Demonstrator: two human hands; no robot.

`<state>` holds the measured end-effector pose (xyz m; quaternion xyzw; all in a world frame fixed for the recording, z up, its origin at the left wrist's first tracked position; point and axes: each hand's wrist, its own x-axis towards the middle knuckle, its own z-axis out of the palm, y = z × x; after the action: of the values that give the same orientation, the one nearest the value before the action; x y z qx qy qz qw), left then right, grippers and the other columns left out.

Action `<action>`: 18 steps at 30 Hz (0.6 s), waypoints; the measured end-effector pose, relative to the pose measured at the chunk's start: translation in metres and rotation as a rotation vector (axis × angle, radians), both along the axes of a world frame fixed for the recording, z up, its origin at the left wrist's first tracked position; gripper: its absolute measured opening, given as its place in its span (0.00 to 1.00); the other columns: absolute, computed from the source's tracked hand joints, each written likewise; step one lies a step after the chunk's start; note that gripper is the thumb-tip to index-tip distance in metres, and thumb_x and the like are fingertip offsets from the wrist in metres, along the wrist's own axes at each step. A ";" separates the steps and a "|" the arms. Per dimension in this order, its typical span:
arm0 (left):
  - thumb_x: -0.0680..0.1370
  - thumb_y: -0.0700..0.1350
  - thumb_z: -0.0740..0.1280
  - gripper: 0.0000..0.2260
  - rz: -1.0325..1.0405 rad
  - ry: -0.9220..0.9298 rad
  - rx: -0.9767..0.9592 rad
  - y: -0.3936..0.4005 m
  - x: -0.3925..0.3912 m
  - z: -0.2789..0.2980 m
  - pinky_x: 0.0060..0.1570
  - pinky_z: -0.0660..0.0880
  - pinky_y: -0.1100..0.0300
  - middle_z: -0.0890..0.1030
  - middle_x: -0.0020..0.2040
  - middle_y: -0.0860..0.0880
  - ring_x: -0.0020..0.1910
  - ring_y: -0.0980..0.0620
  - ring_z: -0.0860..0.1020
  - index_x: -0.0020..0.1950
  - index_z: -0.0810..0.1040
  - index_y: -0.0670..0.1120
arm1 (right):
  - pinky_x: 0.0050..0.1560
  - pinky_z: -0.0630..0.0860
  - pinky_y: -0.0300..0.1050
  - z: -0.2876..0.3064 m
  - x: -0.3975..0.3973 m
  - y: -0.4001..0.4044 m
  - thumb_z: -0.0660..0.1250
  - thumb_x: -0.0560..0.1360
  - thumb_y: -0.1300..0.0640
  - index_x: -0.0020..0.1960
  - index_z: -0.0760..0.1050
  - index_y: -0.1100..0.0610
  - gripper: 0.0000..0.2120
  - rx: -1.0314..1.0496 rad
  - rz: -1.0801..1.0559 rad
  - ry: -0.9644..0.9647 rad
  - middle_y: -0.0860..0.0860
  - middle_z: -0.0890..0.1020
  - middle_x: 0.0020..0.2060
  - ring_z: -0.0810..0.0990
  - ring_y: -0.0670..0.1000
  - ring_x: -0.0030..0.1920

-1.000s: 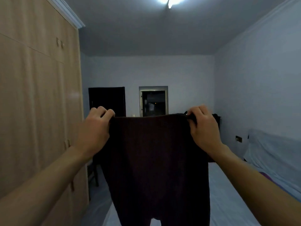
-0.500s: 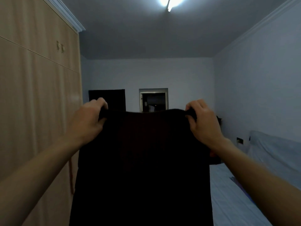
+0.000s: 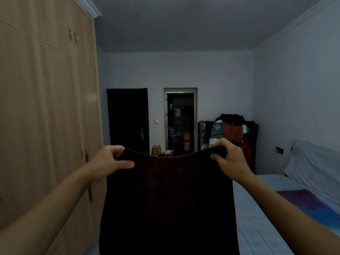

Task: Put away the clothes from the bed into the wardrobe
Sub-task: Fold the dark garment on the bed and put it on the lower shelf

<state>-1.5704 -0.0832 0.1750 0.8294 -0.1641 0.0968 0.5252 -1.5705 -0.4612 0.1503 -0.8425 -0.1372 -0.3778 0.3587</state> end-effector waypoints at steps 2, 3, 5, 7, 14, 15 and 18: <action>0.71 0.36 0.75 0.10 -0.066 0.107 -0.006 0.003 0.005 -0.011 0.50 0.80 0.49 0.85 0.48 0.42 0.50 0.44 0.84 0.52 0.82 0.39 | 0.41 0.80 0.39 -0.008 0.004 0.001 0.73 0.73 0.66 0.46 0.75 0.54 0.10 0.067 0.045 0.120 0.50 0.81 0.43 0.82 0.48 0.44; 0.72 0.36 0.75 0.10 -0.052 0.150 -0.011 0.003 0.010 -0.018 0.52 0.80 0.48 0.85 0.49 0.41 0.50 0.43 0.84 0.52 0.82 0.39 | 0.42 0.80 0.40 -0.014 0.009 0.003 0.73 0.72 0.66 0.45 0.76 0.54 0.09 0.095 0.049 0.173 0.51 0.81 0.43 0.82 0.49 0.44; 0.72 0.36 0.75 0.10 0.079 0.223 -0.007 -0.001 0.029 -0.031 0.53 0.81 0.48 0.85 0.48 0.41 0.49 0.43 0.85 0.52 0.82 0.39 | 0.46 0.82 0.46 -0.024 0.023 0.011 0.74 0.71 0.64 0.45 0.77 0.53 0.09 0.167 0.005 0.281 0.51 0.82 0.43 0.82 0.50 0.45; 0.72 0.38 0.75 0.07 0.324 0.237 0.056 -0.013 0.048 -0.039 0.48 0.82 0.50 0.85 0.45 0.42 0.45 0.45 0.84 0.48 0.81 0.41 | 0.49 0.83 0.51 -0.030 0.039 0.026 0.76 0.69 0.62 0.45 0.78 0.53 0.09 0.280 -0.058 0.397 0.51 0.83 0.43 0.83 0.50 0.44; 0.71 0.45 0.74 0.06 0.472 -0.031 0.188 -0.076 0.016 -0.080 0.30 0.75 0.61 0.82 0.35 0.49 0.34 0.54 0.81 0.39 0.79 0.46 | 0.32 0.79 0.41 -0.074 0.018 0.079 0.72 0.72 0.60 0.44 0.76 0.56 0.06 0.499 -0.082 0.393 0.52 0.81 0.37 0.81 0.48 0.35; 0.70 0.45 0.75 0.06 0.458 -0.028 0.173 -0.083 0.009 -0.087 0.30 0.76 0.61 0.82 0.35 0.50 0.34 0.55 0.81 0.38 0.79 0.46 | 0.33 0.79 0.41 -0.081 0.011 0.085 0.73 0.73 0.60 0.45 0.75 0.56 0.06 0.527 -0.065 0.398 0.52 0.82 0.37 0.82 0.48 0.36; 0.70 0.45 0.76 0.07 0.416 -0.020 0.102 -0.101 -0.009 -0.105 0.34 0.79 0.58 0.82 0.34 0.50 0.34 0.56 0.81 0.37 0.79 0.47 | 0.35 0.76 0.37 -0.095 -0.006 0.106 0.73 0.73 0.58 0.47 0.76 0.54 0.06 0.566 0.000 0.411 0.50 0.82 0.41 0.82 0.46 0.40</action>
<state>-1.5790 -0.1845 0.0697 0.8699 0.0006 0.2031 0.4494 -1.5764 -0.3556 0.0556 -0.7682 0.0481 -0.2236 0.5980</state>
